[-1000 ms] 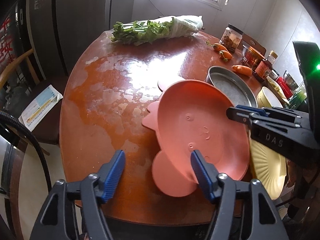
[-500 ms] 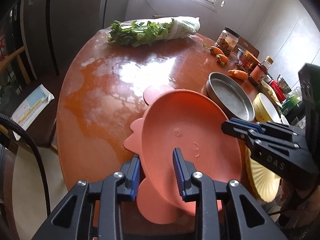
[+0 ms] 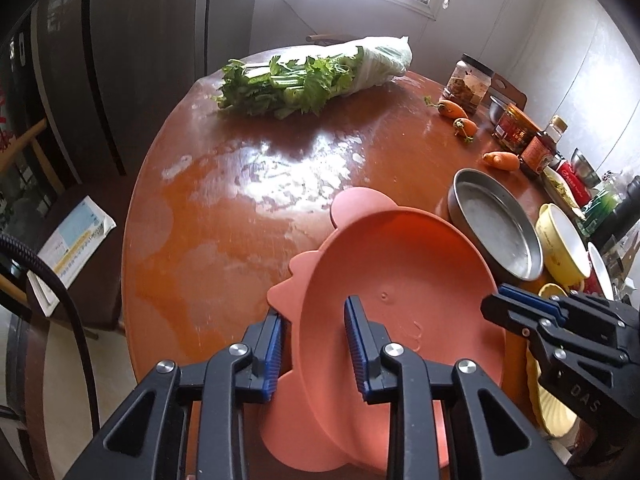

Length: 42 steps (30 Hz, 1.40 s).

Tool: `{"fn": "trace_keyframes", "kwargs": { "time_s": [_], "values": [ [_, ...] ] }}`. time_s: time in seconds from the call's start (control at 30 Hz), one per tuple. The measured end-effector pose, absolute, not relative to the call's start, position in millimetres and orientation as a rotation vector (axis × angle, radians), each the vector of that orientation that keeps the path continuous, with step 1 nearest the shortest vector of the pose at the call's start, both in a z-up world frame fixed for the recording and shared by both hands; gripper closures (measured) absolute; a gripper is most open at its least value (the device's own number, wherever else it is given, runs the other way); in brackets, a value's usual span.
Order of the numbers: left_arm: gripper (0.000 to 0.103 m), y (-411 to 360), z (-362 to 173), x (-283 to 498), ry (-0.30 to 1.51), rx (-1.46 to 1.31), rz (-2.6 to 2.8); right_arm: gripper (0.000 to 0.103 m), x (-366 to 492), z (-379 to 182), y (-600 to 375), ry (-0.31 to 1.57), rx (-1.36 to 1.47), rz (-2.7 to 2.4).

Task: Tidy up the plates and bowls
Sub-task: 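Slide the pink plate toward the table edge and open the left tool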

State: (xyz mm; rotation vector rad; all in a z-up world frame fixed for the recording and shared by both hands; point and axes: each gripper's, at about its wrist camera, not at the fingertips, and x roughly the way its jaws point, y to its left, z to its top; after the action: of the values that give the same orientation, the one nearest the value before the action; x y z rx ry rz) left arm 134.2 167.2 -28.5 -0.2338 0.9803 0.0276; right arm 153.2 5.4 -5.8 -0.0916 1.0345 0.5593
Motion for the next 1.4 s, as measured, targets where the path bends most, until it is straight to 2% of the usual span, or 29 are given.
{"fn": "trace_keyframes", "kwargs": {
  "time_s": [0.37,0.63,0.73,0.8,0.97,1.23,1.4],
  "values": [
    [0.072,163.4,-29.0,135.3,0.959,-0.178,0.044,0.087,150.9,-5.1,4.2,1.042,-0.076,0.564],
    [0.051,165.8,-21.8,126.7,0.922,-0.157,0.096,0.085,146.0,0.4,0.5,1.013,-0.077,0.551],
    [0.05,167.8,-14.8,123.3,0.903,-0.162,0.109,0.081,142.9,6.1,-3.3,0.999,-0.066,0.551],
    [0.049,168.7,-9.8,120.5,0.891,-0.16,0.116,0.072,140.1,11.1,-6.1,0.982,-0.062,0.547],
    [0.047,165.5,4.4,113.2,0.858,-0.156,0.109,0.065,134.3,21.3,-14.8,0.954,-0.04,0.542],
    [0.045,150.8,25.2,101.9,0.819,-0.138,0.079,0.063,118.1,39.5,-32.0,0.907,-0.018,0.53],
    [0.038,137.2,35.6,95.2,0.798,-0.121,0.057,0.06,105.0,49.8,-46.9,0.884,0.0,0.519]
  ]
}}
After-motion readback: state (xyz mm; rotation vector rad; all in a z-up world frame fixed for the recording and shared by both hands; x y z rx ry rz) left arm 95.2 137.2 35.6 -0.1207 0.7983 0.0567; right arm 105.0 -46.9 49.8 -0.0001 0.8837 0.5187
